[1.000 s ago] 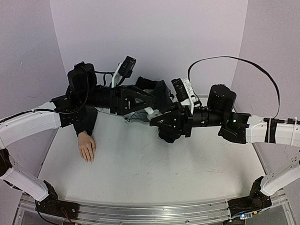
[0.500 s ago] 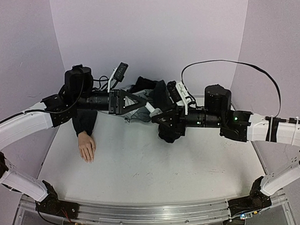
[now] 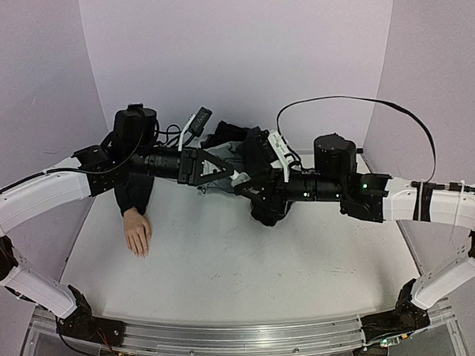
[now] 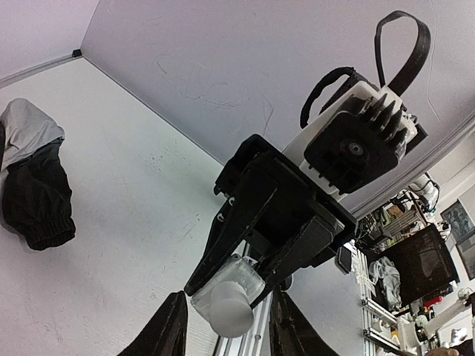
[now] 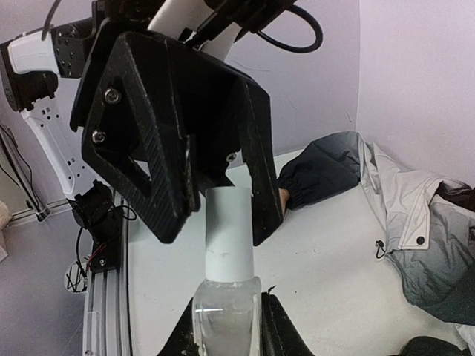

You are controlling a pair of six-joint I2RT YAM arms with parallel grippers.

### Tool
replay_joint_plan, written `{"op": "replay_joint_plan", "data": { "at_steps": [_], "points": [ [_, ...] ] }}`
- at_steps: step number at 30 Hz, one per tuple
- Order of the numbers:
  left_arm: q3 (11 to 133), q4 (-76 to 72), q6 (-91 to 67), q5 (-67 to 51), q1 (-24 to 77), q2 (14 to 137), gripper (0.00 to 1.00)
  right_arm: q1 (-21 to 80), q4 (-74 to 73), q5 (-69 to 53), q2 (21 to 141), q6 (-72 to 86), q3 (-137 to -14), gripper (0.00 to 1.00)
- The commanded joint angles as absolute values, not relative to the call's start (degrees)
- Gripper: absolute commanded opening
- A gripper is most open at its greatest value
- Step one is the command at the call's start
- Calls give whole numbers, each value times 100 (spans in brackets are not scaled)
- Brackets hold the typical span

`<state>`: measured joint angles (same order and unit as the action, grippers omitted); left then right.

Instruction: Paint the nails

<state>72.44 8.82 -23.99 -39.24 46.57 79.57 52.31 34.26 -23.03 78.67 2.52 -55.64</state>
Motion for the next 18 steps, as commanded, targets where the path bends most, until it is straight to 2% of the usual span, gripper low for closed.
{"op": "replay_joint_plan", "data": {
  "at_steps": [1, 11, 13, 14, 18],
  "points": [
    [7585, 824, -2340, -4034, 4667, 7979, 37, 5299, 3735, -2285, 7910, 120, -5906, 0],
    [7603, 884, -2395, -4131, 4666, 8060, 13, 5322, 3735, -2141, 7930, 135, -5915, 0],
    [7587, 941, -2380, -4080, 4667, 8044, 2, 5324, 3717, -1919, 7928, 148, -5894, 1],
    [7585, 994, -2355, -4018, 4667, 8030, 0, 5322, 3680, -1772, 7935, 155, -5882, 8],
    [7636, 1656, -2044, -3196, 4667, 7925, 0, 5323, 3292, -1073, 8004, 119, -5794, 60]
  ]
}}
